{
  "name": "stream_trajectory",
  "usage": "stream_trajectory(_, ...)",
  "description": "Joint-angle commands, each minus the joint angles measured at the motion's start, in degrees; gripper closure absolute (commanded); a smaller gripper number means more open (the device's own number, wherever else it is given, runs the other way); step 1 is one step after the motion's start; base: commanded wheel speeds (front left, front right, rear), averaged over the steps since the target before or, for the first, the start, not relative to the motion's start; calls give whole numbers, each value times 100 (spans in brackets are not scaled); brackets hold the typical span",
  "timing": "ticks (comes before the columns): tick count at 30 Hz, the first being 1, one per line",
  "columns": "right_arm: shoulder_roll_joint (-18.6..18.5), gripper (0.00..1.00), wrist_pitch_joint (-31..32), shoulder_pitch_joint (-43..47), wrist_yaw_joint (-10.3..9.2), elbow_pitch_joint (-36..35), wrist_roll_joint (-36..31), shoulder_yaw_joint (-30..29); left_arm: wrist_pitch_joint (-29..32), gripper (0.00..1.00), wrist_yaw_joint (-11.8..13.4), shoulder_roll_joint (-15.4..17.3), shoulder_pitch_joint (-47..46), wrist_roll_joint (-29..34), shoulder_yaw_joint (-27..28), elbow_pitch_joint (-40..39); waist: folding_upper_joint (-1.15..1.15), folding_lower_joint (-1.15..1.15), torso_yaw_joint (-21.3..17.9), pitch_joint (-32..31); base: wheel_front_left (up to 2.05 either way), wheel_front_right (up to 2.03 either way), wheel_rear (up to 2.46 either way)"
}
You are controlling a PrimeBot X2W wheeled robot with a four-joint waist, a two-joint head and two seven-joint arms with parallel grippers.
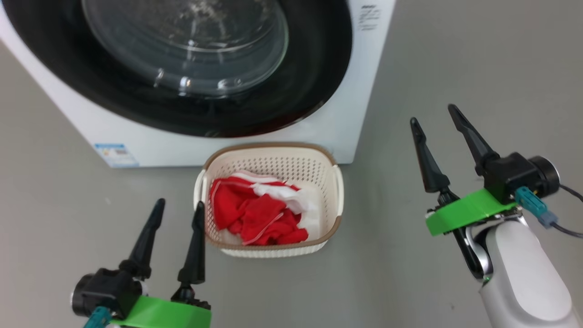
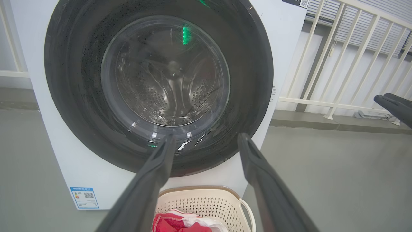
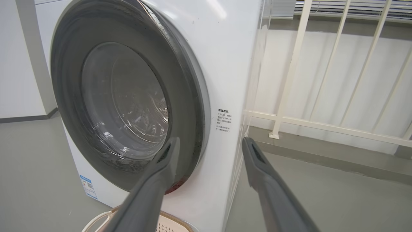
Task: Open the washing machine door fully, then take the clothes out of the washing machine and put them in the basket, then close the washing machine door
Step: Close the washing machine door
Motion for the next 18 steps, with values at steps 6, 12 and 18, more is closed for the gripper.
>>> stream_trajectory(6, 45, 0, -20, 459, -22, -427, -127, -216, -46, 0, 100, 62, 156, -56, 369, -291, 0, 0, -495, -599, 0, 0, 0)
stream_trajectory(12, 45, 0, -20, 1042, -22, -651, -11, -633, -46, 0, 98, 62, 399, -124, 510, -265, 0, 0, -562, -917, 0, 0, 0)
stream_trajectory(18, 45, 0, -20, 1630, -22, -943, 122, -820, -46, 0, 21, 62, 684, -6, 609, -261, 0, 0, -582, -1128, 0, 0, 0)
